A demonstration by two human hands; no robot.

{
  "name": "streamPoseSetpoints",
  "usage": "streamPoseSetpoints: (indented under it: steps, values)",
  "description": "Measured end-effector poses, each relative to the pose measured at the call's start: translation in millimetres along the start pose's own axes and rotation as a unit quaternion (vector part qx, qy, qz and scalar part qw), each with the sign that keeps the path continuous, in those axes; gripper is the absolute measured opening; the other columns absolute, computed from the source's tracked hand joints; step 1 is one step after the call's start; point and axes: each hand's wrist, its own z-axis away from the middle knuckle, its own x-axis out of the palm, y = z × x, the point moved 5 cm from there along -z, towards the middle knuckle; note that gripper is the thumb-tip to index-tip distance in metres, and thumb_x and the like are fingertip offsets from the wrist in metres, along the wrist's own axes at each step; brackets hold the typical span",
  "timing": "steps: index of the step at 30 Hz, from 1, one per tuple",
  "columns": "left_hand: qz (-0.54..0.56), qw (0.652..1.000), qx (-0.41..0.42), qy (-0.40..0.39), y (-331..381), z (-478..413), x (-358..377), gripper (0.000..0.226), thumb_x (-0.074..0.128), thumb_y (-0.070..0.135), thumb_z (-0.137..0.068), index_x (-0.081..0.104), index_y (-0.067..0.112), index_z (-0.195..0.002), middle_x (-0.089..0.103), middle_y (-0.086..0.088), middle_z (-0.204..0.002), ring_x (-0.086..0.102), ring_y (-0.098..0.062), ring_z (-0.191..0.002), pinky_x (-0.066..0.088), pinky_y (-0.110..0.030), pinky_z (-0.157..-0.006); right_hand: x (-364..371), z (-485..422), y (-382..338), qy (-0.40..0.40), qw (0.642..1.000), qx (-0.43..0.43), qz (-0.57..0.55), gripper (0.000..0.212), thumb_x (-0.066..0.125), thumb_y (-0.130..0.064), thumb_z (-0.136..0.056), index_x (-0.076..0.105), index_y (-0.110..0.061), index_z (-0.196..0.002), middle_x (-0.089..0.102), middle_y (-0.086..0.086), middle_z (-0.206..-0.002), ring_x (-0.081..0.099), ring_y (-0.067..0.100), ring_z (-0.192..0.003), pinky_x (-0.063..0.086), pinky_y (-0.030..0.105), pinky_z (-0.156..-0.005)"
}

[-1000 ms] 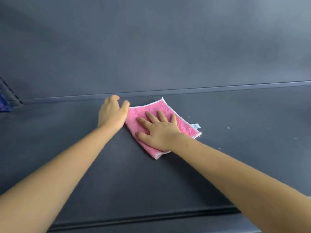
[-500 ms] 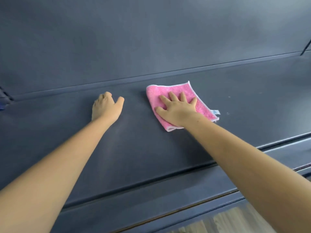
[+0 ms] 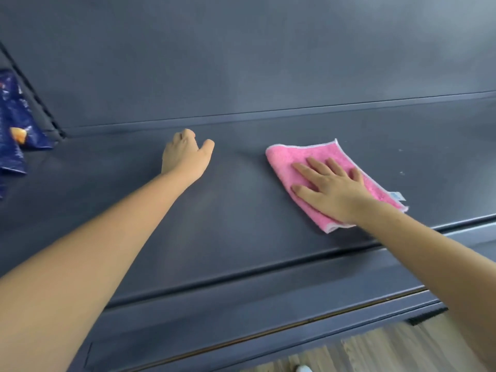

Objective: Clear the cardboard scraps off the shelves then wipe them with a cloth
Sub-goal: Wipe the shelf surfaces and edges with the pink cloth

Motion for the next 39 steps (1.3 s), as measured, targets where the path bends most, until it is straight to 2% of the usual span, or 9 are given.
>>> streamPoseSetpoints:
  steps: [5, 10, 14, 20, 26, 31, 33, 35, 39]
  values:
    - [-0.019, 1.0, -0.013, 0.005, -29, 1, -17, 0.05, 0.038, 0.033, -0.093, 0.04, 0.005, -0.133, 0.042, -0.012, -0.14, 0.041, -0.032, -0.125, 0.035, -0.038, -0.097, 1, -43, -60, 0.0, 1.0, 0.003, 0.009, 0.058, 0.02, -0.057, -0.091, 0.011, -0.039, -0.145, 0.008, -0.006, -0.157, 0.005, 0.03, -0.144, 0.006, 0.063, -0.11]
    - [-0.037, 0.999, -0.027, 0.022, -48, -3, -34, 0.05, 0.039, 0.032, -0.093, 0.041, 0.001, -0.132, 0.042, -0.017, -0.14, 0.04, -0.035, -0.127, 0.032, -0.04, -0.102, 15, -22, -149, 0.0, 0.992, -0.125, -0.009, 0.06, 0.02, -0.058, -0.09, 0.009, -0.039, -0.146, 0.005, -0.003, -0.158, -0.001, 0.034, -0.144, -0.003, 0.066, -0.107]
    - [-0.037, 0.998, -0.047, 0.036, -64, -7, -44, 0.049, 0.04, 0.03, -0.093, 0.043, -0.001, -0.13, 0.044, -0.02, -0.138, 0.042, -0.036, -0.126, 0.031, -0.041, -0.103, 22, 9, -147, -0.02, 0.983, -0.181, -0.025, 0.061, 0.022, -0.062, -0.087, 0.007, -0.045, -0.144, 0.0, -0.01, -0.158, -0.006, 0.026, -0.145, -0.008, 0.058, -0.11]
    - [0.002, 0.996, -0.067, 0.052, -81, -7, -46, 0.047, 0.04, 0.031, -0.093, 0.044, 0.0, -0.127, 0.046, -0.017, -0.135, 0.042, -0.033, -0.124, 0.031, -0.038, -0.103, 12, -21, -127, -0.029, 0.992, -0.123, -0.006, 0.06, 0.019, -0.06, -0.087, 0.005, -0.046, -0.144, 0.0, -0.012, -0.158, -0.004, 0.022, -0.146, -0.003, 0.055, -0.113]
    - [0.012, 0.995, -0.065, 0.071, -83, -10, -46, 0.05, 0.04, 0.032, -0.093, 0.042, 0.0, -0.131, 0.045, -0.016, -0.138, 0.041, -0.032, -0.126, 0.028, -0.038, -0.107, 13, -105, -187, -0.02, 0.994, -0.103, 0.004, 0.058, 0.019, -0.057, -0.09, 0.01, -0.042, -0.145, 0.007, -0.006, -0.158, 0.002, 0.031, -0.144, 0.005, 0.063, -0.109]
    - [0.049, 0.991, -0.073, 0.106, -83, -12, -52, 0.042, 0.043, 0.028, -0.093, 0.05, -0.004, -0.118, 0.047, -0.02, -0.133, 0.042, -0.034, -0.123, 0.028, -0.039, -0.108, 18, -131, -273, -0.066, 0.984, -0.163, 0.018, 0.088, 0.056, -0.052, -0.079, 0.002, -0.036, -0.147, 0.001, 0.0, -0.158, -0.005, 0.038, -0.143, 0.001, 0.069, -0.105]
    - [0.08, 0.984, -0.091, 0.127, -89, -12, -61, 0.04, 0.044, 0.025, -0.092, 0.05, -0.005, -0.117, 0.045, -0.02, -0.134, 0.041, -0.035, -0.124, 0.027, -0.04, -0.109, 23, -125, -296, -0.072, 0.977, -0.201, 0.028, 0.094, 0.061, -0.05, -0.077, 0.0, -0.035, -0.147, -0.001, 0.0, -0.157, -0.007, 0.038, -0.143, -0.001, 0.069, -0.105]
    - [0.087, 0.983, -0.12, 0.108, -100, -16, -69, 0.041, 0.041, 0.025, -0.093, 0.048, -0.002, -0.122, 0.044, -0.019, -0.136, 0.041, -0.034, -0.126, 0.029, -0.04, -0.108, 27, -113, -307, -0.063, 0.972, -0.226, 0.015, 0.089, 0.056, -0.051, -0.079, 0.002, -0.033, -0.147, 0.002, -0.001, -0.157, -0.007, 0.037, -0.143, -0.003, 0.067, -0.106]
    - [-0.008, 0.989, -0.144, -0.035, -108, -22, -67, 0.043, 0.031, 0.028, -0.095, 0.05, 0.01, -0.129, 0.05, -0.016, -0.136, 0.045, -0.032, -0.126, 0.034, -0.035, -0.101, 23, -88, -305, -0.11, 0.965, -0.227, -0.065, 0.068, 0.031, -0.053, -0.092, 0.003, -0.028, -0.149, 0.002, -0.002, -0.158, -0.006, 0.026, -0.146, -0.006, 0.051, -0.115]
